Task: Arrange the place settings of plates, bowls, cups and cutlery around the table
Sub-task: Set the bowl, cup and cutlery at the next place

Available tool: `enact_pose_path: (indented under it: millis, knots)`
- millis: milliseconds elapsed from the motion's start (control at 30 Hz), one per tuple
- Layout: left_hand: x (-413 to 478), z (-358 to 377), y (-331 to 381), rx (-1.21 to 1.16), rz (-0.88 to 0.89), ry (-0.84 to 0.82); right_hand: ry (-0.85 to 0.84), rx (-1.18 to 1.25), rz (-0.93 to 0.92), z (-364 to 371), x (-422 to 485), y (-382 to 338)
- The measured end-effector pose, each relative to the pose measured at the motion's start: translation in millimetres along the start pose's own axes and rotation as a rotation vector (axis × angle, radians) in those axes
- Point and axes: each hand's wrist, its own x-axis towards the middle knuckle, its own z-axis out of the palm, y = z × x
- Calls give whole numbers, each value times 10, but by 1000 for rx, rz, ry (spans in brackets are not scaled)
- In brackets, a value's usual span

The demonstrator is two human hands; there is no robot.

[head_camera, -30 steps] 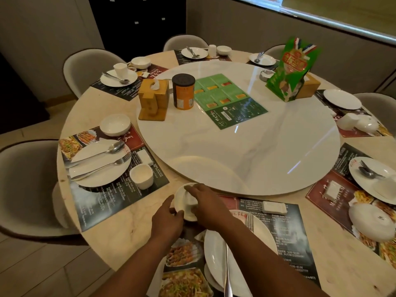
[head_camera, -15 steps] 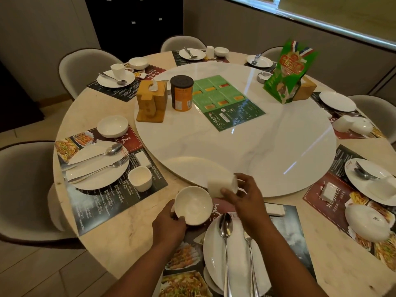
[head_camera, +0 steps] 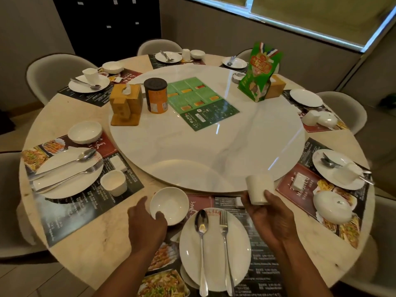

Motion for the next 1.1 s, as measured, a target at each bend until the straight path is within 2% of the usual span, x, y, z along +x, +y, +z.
enact_pose_path:
  millis: [67,133,267,433,700,867,1100]
  knots:
    - [-127,58,160,-20,163,21,53,-139,-48,-134,-64,-178]
    - [-290,190,337,-51,301,-27,128,-342,-109,-263,-124,-327]
    - [-661,548,613,-102,485,-273,370,-1003,-177,-560,-171,-432]
    - [-1031,1002,744,-106,439,-654,309,-1269,-155,-993,-91,-312]
    - [-1209,1449,811,-125,273,-904,140,-1453,-113,-1222,58,-383]
    - [-1293,1567,855,-158,237,-895,63,-1513,-95,-1267,168,-469]
    - [-1333,1625,855,-170,220,-869,39,-1502,-102,-1340,233,-484]
